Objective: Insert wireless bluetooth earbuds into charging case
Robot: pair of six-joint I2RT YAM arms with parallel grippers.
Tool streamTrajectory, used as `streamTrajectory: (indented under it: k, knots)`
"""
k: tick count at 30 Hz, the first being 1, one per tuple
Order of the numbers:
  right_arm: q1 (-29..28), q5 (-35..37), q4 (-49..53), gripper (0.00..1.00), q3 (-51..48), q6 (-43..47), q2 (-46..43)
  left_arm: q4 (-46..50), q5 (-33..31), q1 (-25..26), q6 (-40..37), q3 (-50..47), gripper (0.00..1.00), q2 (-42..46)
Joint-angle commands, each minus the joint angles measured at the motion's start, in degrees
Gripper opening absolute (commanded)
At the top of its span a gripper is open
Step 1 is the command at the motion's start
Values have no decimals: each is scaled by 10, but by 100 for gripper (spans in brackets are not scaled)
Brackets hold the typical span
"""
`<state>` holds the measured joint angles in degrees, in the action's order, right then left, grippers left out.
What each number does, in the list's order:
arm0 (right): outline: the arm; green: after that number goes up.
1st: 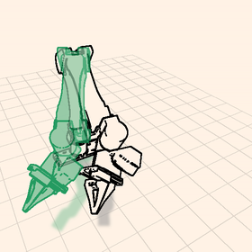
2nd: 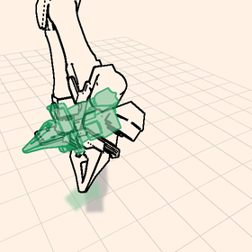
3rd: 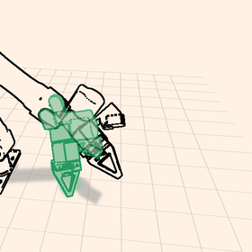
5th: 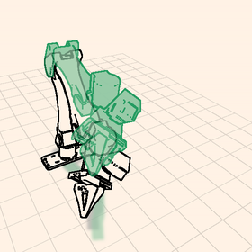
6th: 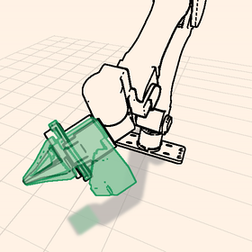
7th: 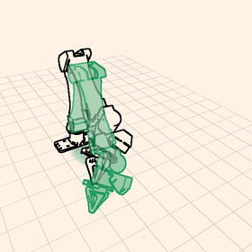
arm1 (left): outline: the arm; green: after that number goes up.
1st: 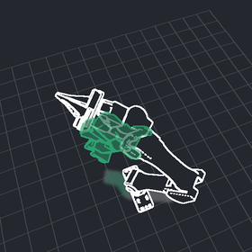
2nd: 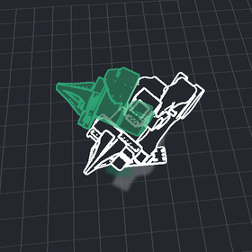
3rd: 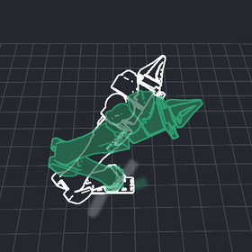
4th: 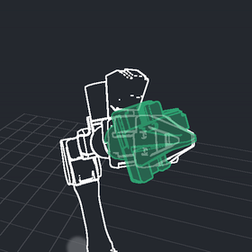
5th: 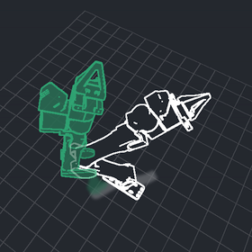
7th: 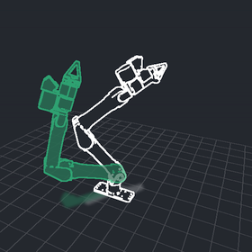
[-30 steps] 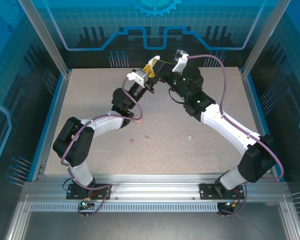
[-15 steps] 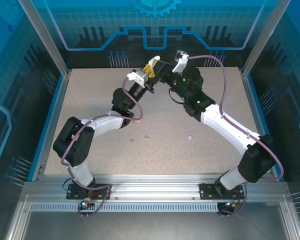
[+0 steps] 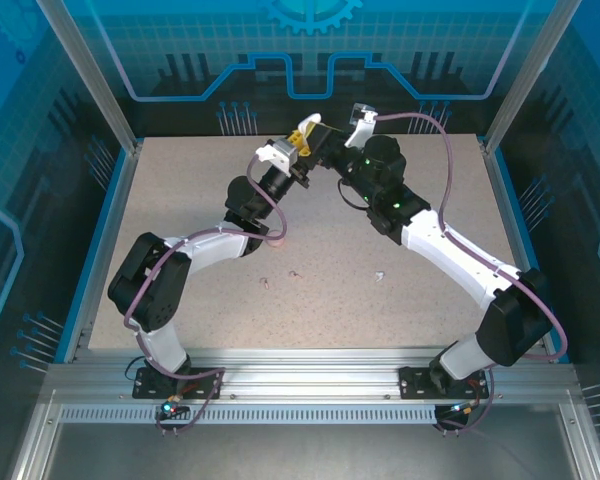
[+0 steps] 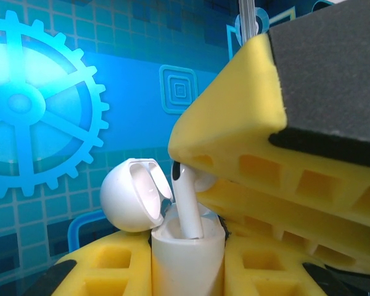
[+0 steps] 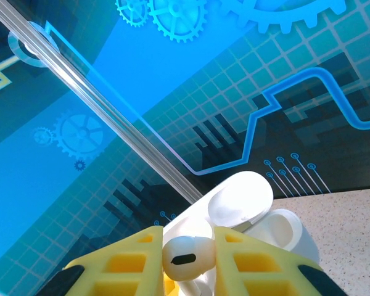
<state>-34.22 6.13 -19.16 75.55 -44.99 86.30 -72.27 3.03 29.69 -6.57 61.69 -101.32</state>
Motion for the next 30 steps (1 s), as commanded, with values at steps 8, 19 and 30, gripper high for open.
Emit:
streamTrajectory:
  k: [8,19,30]
  knots:
    - [-22,-9,56,22,-2,14,-6,-31,-10,5,-11,27,0,0]
    - [-22,-5,106,24,25,8,26,-32,-13,4,-14,25,0,4]
    - [-20,17,118,36,28,0,27,-33,-11,4,-13,23,0,4]
